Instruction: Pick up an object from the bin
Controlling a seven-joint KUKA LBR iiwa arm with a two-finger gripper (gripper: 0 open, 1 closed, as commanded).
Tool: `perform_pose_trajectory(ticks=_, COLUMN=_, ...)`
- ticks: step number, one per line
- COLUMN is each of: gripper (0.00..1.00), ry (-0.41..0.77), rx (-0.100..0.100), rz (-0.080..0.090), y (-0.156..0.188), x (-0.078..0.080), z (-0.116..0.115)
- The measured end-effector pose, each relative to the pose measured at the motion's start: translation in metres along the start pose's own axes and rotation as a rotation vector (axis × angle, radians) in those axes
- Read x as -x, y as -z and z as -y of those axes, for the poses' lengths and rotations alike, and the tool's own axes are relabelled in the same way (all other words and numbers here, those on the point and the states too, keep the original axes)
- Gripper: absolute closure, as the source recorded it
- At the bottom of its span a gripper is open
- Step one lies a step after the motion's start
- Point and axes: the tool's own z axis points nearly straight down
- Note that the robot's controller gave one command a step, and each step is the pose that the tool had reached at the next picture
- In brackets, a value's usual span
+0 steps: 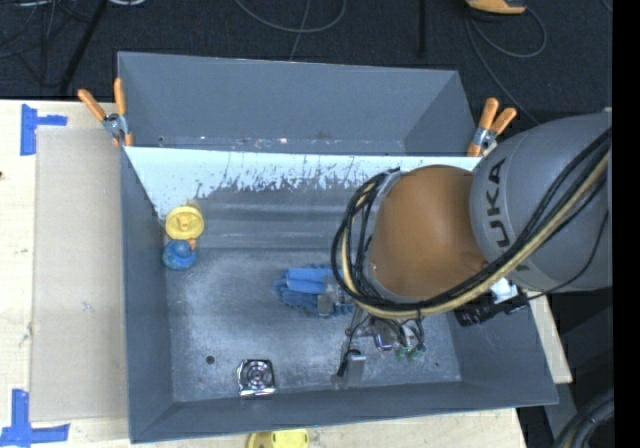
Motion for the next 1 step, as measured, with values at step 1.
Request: perform_pose_trajectory(ticks=1, gripper=0.00, ry=-0.002, rx=0.001, rz=0.008, y=0.0038, x=0.0020, z=0.0002)
